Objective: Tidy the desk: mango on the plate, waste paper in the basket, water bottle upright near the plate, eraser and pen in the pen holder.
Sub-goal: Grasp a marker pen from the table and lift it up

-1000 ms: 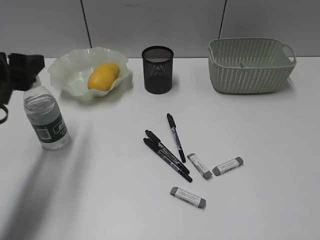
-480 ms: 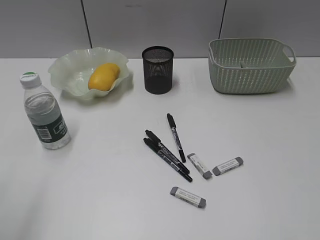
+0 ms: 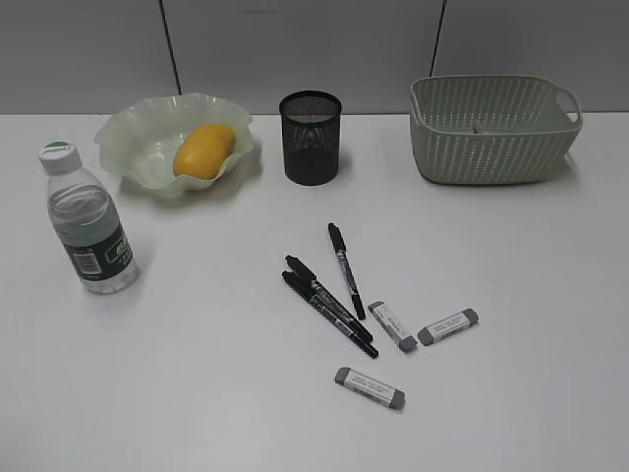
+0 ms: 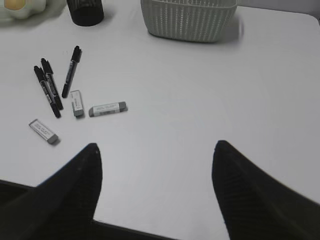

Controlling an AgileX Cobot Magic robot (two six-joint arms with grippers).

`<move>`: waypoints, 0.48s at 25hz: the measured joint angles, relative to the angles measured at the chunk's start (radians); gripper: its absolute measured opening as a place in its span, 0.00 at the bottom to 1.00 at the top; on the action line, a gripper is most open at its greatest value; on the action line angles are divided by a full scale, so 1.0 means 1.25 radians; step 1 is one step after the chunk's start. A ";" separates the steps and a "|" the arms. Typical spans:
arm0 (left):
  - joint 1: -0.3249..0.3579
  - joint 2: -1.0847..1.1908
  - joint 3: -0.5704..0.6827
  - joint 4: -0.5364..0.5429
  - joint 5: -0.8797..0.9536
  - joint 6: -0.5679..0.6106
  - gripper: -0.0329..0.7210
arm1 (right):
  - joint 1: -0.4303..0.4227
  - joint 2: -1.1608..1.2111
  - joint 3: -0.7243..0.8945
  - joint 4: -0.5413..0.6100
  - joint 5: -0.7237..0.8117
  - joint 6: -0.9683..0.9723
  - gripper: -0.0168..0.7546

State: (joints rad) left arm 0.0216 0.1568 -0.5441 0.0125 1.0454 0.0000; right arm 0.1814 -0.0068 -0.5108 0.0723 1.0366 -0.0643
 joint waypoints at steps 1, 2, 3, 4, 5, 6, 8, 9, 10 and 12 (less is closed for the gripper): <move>0.000 -0.009 0.003 0.000 0.003 -0.005 0.76 | 0.000 0.000 -0.002 0.004 -0.005 0.000 0.72; 0.000 -0.023 0.004 0.000 0.004 -0.006 0.75 | 0.000 0.001 -0.005 0.011 -0.013 -0.001 0.72; 0.000 -0.042 0.005 0.000 0.005 -0.007 0.74 | 0.000 0.009 -0.010 0.016 -0.021 -0.004 0.72; 0.000 -0.065 0.005 0.001 0.006 -0.008 0.73 | 0.000 0.028 -0.012 0.023 -0.032 -0.009 0.72; 0.000 -0.087 0.005 0.001 0.007 -0.008 0.72 | 0.000 0.058 -0.015 0.031 -0.044 -0.019 0.72; 0.000 -0.111 0.005 0.000 0.007 -0.008 0.71 | 0.000 0.098 -0.016 0.040 -0.058 -0.028 0.72; 0.000 -0.130 0.005 0.000 0.009 -0.009 0.70 | 0.000 0.195 -0.017 0.064 -0.095 -0.052 0.72; 0.000 -0.130 0.005 0.000 0.009 -0.010 0.69 | 0.000 0.256 -0.017 0.074 -0.113 -0.066 0.72; 0.000 -0.130 0.005 -0.001 0.009 -0.010 0.69 | 0.000 0.310 -0.019 0.083 -0.131 -0.085 0.72; 0.000 -0.130 0.005 -0.001 0.008 -0.010 0.69 | 0.000 0.443 -0.022 0.117 -0.163 -0.124 0.72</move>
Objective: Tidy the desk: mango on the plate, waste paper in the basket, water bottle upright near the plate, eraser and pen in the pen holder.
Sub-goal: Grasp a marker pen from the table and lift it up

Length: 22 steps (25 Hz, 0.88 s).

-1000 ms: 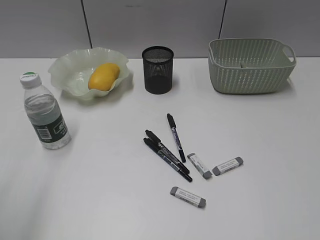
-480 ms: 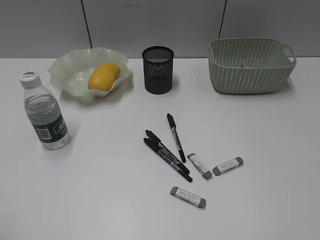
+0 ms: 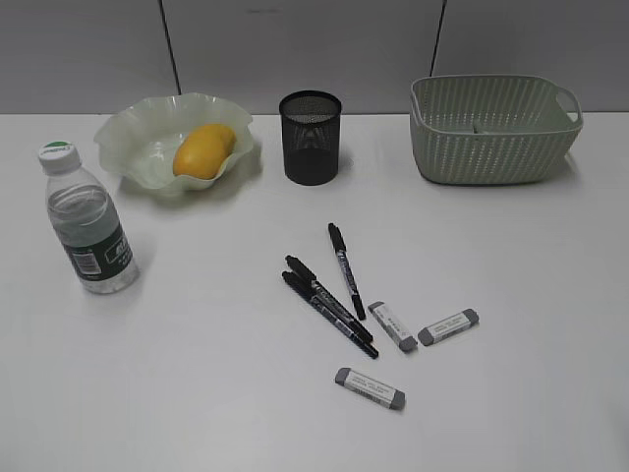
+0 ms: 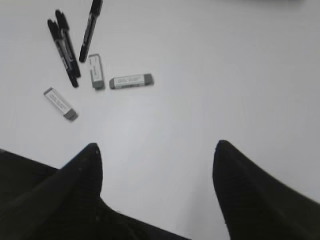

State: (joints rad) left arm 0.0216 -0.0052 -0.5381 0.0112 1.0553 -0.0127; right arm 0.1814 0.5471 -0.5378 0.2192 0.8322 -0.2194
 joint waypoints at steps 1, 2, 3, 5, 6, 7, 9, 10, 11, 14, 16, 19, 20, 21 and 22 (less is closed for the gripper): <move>0.000 0.000 0.000 0.000 0.001 0.000 0.69 | 0.000 0.055 -0.005 0.020 -0.018 -0.016 0.72; 0.000 0.000 0.000 0.000 0.001 0.000 0.69 | 0.000 0.120 -0.012 0.037 -0.035 -0.036 0.72; 0.000 0.000 0.000 0.000 0.001 0.000 0.69 | 0.000 0.185 -0.020 0.060 -0.058 -0.057 0.72; 0.000 -0.001 0.000 0.000 0.001 0.000 0.69 | 0.000 0.311 -0.056 0.105 -0.093 -0.094 0.72; 0.000 -0.001 0.000 0.000 0.001 0.000 0.69 | 0.000 0.371 -0.077 0.124 -0.101 -0.106 0.72; 0.000 -0.001 0.000 -0.001 0.001 0.000 0.68 | 0.000 0.430 -0.106 0.137 -0.110 -0.114 0.72; 0.000 -0.001 0.000 -0.003 0.001 0.000 0.68 | 0.000 0.539 -0.170 0.149 -0.123 -0.120 0.71; 0.000 -0.001 0.000 -0.003 0.001 0.000 0.68 | 0.002 0.596 -0.199 0.152 -0.128 -0.122 0.70; 0.000 -0.001 0.000 -0.003 0.000 0.000 0.68 | 0.010 0.652 -0.235 0.152 -0.132 -0.124 0.69; 0.000 -0.001 0.000 -0.003 0.000 0.000 0.67 | 0.062 0.800 -0.341 0.152 -0.139 -0.118 0.68; 0.000 -0.001 0.000 -0.004 0.000 -0.001 0.66 | 0.116 0.891 -0.418 0.152 -0.146 -0.092 0.67; 0.000 -0.001 0.000 0.000 0.000 -0.002 0.66 | 0.183 1.023 -0.532 0.145 -0.148 -0.036 0.67; 0.000 -0.001 0.000 0.000 0.000 -0.002 0.66 | 0.197 1.065 -0.565 0.130 -0.144 -0.010 0.67; 0.000 -0.001 0.000 -0.001 0.000 -0.002 0.66 | 0.212 1.105 -0.605 0.111 -0.133 0.018 0.67; 0.000 -0.001 0.000 -0.001 0.000 -0.002 0.66 | 0.224 1.137 -0.645 0.096 -0.114 0.040 0.67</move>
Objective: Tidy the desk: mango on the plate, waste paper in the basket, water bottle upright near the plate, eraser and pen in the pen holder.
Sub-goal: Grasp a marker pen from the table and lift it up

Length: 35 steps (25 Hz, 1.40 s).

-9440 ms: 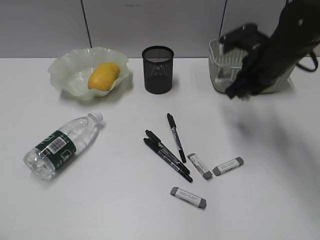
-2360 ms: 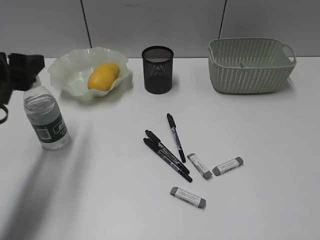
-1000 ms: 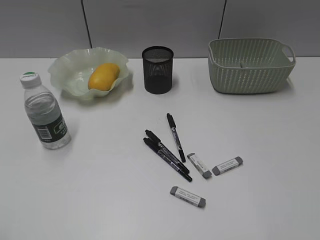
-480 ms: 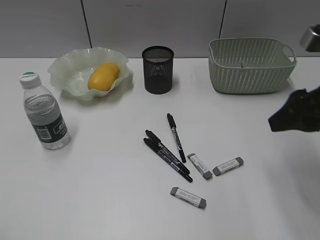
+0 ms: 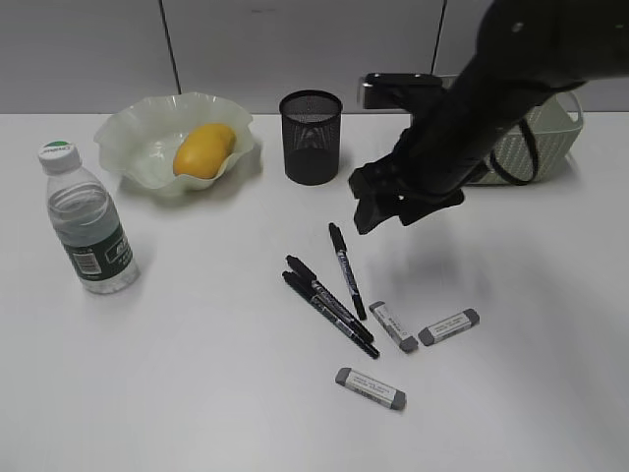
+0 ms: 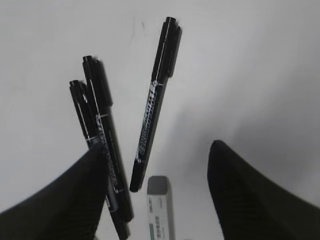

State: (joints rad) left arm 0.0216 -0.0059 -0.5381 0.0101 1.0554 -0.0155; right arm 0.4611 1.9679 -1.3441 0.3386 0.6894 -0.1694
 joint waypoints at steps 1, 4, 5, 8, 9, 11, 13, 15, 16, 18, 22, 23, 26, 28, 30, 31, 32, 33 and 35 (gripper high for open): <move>0.000 0.000 0.000 0.000 0.000 0.000 0.66 | 0.009 0.036 -0.038 -0.017 0.017 0.024 0.67; 0.000 0.000 0.000 0.000 0.000 0.000 0.66 | 0.032 0.122 -0.140 -0.061 0.078 0.082 0.65; 0.000 0.000 0.000 0.000 0.000 0.000 0.66 | 0.040 0.146 -0.166 -0.076 0.098 0.101 0.65; 0.000 0.000 0.000 0.000 0.000 0.000 0.66 | 0.078 0.200 -0.246 -0.152 0.144 0.163 0.62; 0.000 0.000 0.000 0.001 0.000 0.000 0.66 | 0.089 0.217 -0.266 -0.188 0.160 0.185 0.60; 0.000 0.000 0.000 -0.003 0.000 0.000 0.65 | 0.110 0.243 -0.302 -0.241 0.188 0.214 0.59; 0.000 0.000 0.000 0.000 0.000 0.000 0.65 | 0.117 0.265 -0.324 -0.263 0.202 0.231 0.58; 0.000 0.000 0.000 0.001 0.000 0.000 0.65 | 0.119 0.279 -0.334 -0.266 0.202 0.241 0.58; 0.000 0.000 0.000 0.001 0.000 0.000 0.65 | 0.120 0.286 -0.335 -0.262 0.201 0.245 0.58; 0.000 0.000 0.000 0.001 0.000 0.000 0.65 | 0.120 0.295 -0.336 -0.271 0.199 0.247 0.58; 0.000 0.000 0.000 0.001 0.000 0.000 0.65 | 0.120 0.314 -0.336 -0.271 0.196 0.248 0.53; 0.000 0.000 0.000 0.001 0.000 0.000 0.65 | 0.120 0.318 -0.338 -0.271 0.196 0.249 0.51; 0.000 0.000 0.000 0.001 0.000 0.000 0.65 | 0.120 0.324 -0.344 -0.271 0.196 0.251 0.39; 0.000 0.000 0.000 -0.001 0.000 0.000 0.65 | 0.120 0.325 -0.345 -0.263 0.195 0.251 0.25; 0.000 0.000 0.000 -0.003 0.000 -0.001 0.65 | 0.120 0.325 -0.345 -0.263 0.193 0.251 0.14; 0.000 0.000 0.000 -0.003 0.000 -0.001 0.65 | 0.120 0.325 -0.346 -0.265 0.193 0.251 0.14; 0.000 0.000 0.000 -0.003 0.000 -0.001 0.65 | 0.120 0.324 -0.346 -0.263 0.190 0.251 0.14; 0.000 0.000 0.000 -0.003 0.000 -0.001 0.65 | 0.120 0.322 -0.346 -0.271 0.183 0.250 0.14; 0.000 0.000 0.000 -0.003 0.000 -0.001 0.65 | 0.121 0.309 -0.342 -0.291 0.156 0.250 0.14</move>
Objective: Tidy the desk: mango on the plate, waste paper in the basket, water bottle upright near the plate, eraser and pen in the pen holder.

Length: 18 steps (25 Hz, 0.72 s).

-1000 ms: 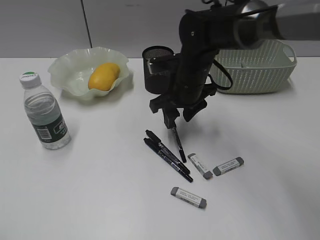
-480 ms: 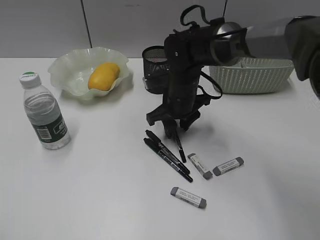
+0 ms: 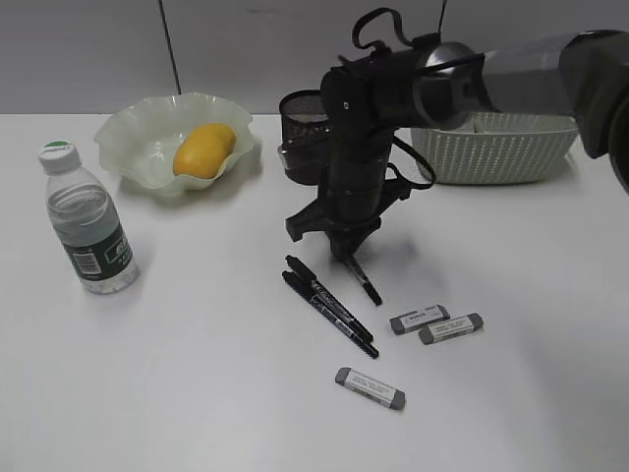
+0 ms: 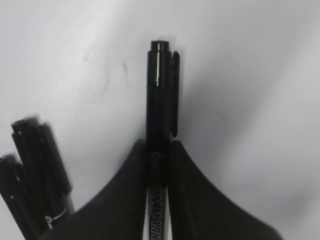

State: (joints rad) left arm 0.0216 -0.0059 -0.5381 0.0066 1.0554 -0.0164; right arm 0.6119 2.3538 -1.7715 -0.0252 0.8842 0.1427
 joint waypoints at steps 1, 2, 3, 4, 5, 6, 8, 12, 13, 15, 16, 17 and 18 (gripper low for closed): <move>0.000 0.000 0.000 0.000 0.000 0.000 0.65 | 0.000 -0.016 0.003 -0.008 -0.018 0.000 0.14; 0.000 0.000 0.000 0.001 0.000 0.000 0.65 | 0.000 -0.039 0.003 -0.019 -0.043 0.001 0.14; 0.000 0.000 0.000 0.001 0.000 0.000 0.65 | 0.000 -0.062 0.003 -0.029 -0.074 0.004 0.14; 0.000 0.000 0.000 0.001 0.000 0.000 0.65 | 0.000 -0.095 0.003 -0.041 -0.102 0.008 0.14; 0.000 0.000 0.000 0.001 0.000 0.000 0.65 | 0.000 -0.128 0.003 -0.052 -0.138 0.011 0.14; 0.000 0.000 0.000 0.001 0.000 0.000 0.65 | 0.000 -0.162 0.003 -0.063 -0.177 0.013 0.14; 0.000 0.000 0.000 0.001 0.000 0.000 0.65 | 0.000 -0.214 0.003 -0.088 -0.257 0.019 0.14; 0.000 0.000 0.000 0.001 0.000 0.000 0.65 | -0.010 -0.253 0.002 -0.160 -0.463 0.062 0.14; 0.000 0.000 0.000 0.001 0.000 0.000 0.65 | -0.015 -0.248 0.002 -0.170 -0.513 0.070 0.14; 0.000 0.000 0.000 0.001 0.000 0.000 0.65 | -0.028 -0.222 0.002 -0.178 -0.601 0.080 0.14; 0.000 0.000 0.000 0.001 0.000 0.000 0.65 | -0.036 -0.205 0.002 -0.180 -0.640 0.083 0.14; 0.000 0.000 0.000 0.001 0.000 0.000 0.65 | -0.045 -0.190 0.003 -0.181 -0.676 0.085 0.14; 0.000 0.000 0.000 0.001 0.000 0.000 0.65 | -0.052 -0.170 0.004 -0.181 -0.701 0.085 0.14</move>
State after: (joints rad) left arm 0.0216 -0.0059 -0.5381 0.0078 1.0554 -0.0164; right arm 0.5471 2.1409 -1.7663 -0.2520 0.0081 0.2496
